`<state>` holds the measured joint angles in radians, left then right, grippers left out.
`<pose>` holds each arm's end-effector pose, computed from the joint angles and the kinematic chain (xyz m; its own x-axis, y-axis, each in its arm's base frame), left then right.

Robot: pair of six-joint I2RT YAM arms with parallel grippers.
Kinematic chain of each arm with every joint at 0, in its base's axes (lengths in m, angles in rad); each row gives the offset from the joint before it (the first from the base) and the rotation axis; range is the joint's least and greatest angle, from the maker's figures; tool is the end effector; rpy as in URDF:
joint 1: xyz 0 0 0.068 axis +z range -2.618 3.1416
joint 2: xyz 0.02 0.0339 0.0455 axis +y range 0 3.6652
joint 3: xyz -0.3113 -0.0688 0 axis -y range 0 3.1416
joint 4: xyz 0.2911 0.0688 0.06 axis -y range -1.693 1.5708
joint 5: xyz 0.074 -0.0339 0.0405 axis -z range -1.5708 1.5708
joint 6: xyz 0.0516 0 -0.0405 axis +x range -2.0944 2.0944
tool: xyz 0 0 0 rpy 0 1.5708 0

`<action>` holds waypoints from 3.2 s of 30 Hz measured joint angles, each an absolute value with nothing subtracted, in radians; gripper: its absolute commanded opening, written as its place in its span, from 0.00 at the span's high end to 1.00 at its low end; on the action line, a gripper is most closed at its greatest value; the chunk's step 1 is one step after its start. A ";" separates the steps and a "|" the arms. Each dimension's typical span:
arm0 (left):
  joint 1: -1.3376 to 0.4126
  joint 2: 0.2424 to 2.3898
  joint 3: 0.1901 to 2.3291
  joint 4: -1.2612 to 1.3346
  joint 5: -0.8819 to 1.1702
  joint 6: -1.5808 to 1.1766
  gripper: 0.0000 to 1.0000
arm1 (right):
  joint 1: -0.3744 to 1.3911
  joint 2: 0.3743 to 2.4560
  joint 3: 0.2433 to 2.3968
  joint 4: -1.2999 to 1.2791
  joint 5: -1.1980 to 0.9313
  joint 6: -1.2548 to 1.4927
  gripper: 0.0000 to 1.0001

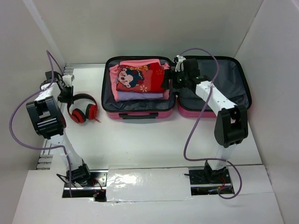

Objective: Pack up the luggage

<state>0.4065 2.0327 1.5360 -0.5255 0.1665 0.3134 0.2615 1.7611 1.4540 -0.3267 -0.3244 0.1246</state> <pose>0.4703 0.1932 0.1996 -0.8413 -0.0312 -0.5397 -0.0538 0.9982 0.0262 0.4532 0.1383 0.3156 -0.6289 -0.0464 -0.7761 -0.4182 0.8617 0.2874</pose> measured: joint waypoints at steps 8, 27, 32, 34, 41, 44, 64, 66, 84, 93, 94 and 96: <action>0.411 1.859 1.694 -0.562 0.082 0.183 1.00 | 0.231 1.620 1.432 -0.352 -0.244 0.205 0.00; 0.014 1.563 1.969 -0.652 0.200 -0.028 1.00 | 0.067 1.269 1.379 -0.453 -0.084 0.378 0.00; -0.186 1.621 1.847 -0.567 0.109 -0.029 1.00 | 0.060 1.224 1.339 -0.490 -0.078 0.381 0.00; -0.244 1.642 1.808 -0.553 0.084 -0.023 1.00 | 0.059 1.202 1.327 -0.507 -0.074 0.379 0.00; -0.360 1.714 1.702 -0.424 0.031 0.002 1.00 | 0.056 1.168 1.316 -0.540 -0.025 0.374 0.00; -0.376 1.718 1.617 -0.344 0.002 0.004 1.00 | 0.049 1.168 1.295 -0.558 0.002 0.380 0.00; -0.398 1.820 1.328 0.004 -0.073 0.131 1.00 | 0.017 1.185 1.148 -0.592 0.175 0.546 0.00; -0.403 1.792 1.261 0.086 -0.092 0.136 1.00 | 0.007 1.188 1.129 -0.593 0.186 0.567 0.00; -0.453 1.803 1.308 0.058 -0.165 0.186 0.57 | -0.036 1.199 0.998 -0.591 0.224 0.669 0.00; -0.457 1.792 1.333 -0.071 -0.183 0.175 0.03 | -0.059 1.221 0.947 -0.572 0.203 0.696 0.00; -0.455 1.791 1.353 -0.092 -0.190 0.161 0.03 | -0.065 1.227 0.946 -0.568 0.199 0.698 0.00; -0.443 1.786 1.421 -0.159 -0.203 0.132 0.01 | -0.078 1.242 0.946 -0.561 0.190 0.698 0.00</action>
<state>-0.4431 1.7859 1.4212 -0.1593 -0.2028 0.1322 -0.0776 1.2419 0.9459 -0.5606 0.1902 0.6979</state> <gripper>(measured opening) 0.985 0.997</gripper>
